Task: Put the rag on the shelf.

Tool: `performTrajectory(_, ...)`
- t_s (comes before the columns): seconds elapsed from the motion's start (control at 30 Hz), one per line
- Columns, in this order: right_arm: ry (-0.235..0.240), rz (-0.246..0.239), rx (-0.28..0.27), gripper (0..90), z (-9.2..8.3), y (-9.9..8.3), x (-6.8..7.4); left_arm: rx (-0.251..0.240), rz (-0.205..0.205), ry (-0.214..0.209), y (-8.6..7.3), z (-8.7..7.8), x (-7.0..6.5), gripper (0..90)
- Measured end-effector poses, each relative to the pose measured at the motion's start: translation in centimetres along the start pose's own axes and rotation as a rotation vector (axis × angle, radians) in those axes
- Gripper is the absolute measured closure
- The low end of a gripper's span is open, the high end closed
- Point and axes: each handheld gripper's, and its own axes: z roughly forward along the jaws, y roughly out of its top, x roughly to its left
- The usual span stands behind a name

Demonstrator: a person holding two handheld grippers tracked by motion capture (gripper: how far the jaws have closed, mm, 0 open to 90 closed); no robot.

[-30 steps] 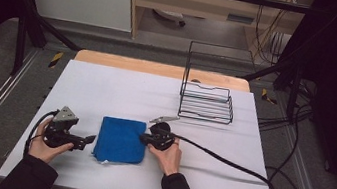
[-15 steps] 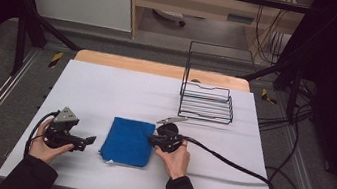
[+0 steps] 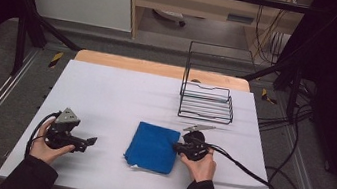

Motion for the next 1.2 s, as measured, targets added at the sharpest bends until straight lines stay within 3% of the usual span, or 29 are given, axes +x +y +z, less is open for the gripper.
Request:
performTrajectory(0.23,-0.027,-0.05,-0.015,85.8,-0.8,-0.5,-2.5,0.004,0.009,-0.017,0.1,0.2,-0.5,5.8)
performTrajectory(0.43,-0.025,-0.093,-0.046,80.7,-0.2,-1.0,-3.4,0.01,0.016,-0.03,0.2,0.5,-0.9,5.8)
performTrajectory(0.57,-0.001,-0.084,-0.117,67.0,-1.0,-1.2,-4.0,0.009,0.02,-0.046,0.5,0.8,-1.3,5.2)
performTrajectory(0.6,0.008,-0.082,-0.155,59.4,-1.7,-1.2,-4.3,0.009,0.021,-0.041,0.7,0.9,-1.4,5.0)
performTrajectory(0.67,0.014,-0.079,-0.166,55.4,-2.0,-1.2,-4.5,0.014,0.018,-0.043,1.0,1.2,-1.7,5.0)
performTrajectory(0.73,0.028,-0.078,-0.191,45.3,-2.6,-1.3,-4.8,0.01,0.021,-0.051,1.5,1.5,-2.0,5.0)
performTrajectory(0.77,0.036,-0.074,-0.211,35.8,-3.2,-1.4,-5.1,0.011,0.025,-0.056,1.9,1.6,-2.1,5.0)
performTrajectory(0.83,0.039,-0.068,-0.22,32.9,-3.4,-1.5,-5.3,0.007,0.022,-0.064,2.6,2.0,-2.5,5.0)
performTrajectory(0.93,0.042,-0.072,-0.247,20.3,-3.9,-1.9,-5.9,0.01,0.021,-0.065,3.7,2.7,-3.1,6.0)
performTrajectory(1.03,0.055,-0.065,-0.24,13.3,-4.1,-2.4,-6.4,0.008,0.027,-0.064,5.0,3.6,-3.7,6.9)
performTrajectory(1.2,0.041,-0.064,-0.232,7.5,-4.4,-3.3,-7.2,0.009,0.025,-0.05,6.9,5.4,-4.9,10.2)
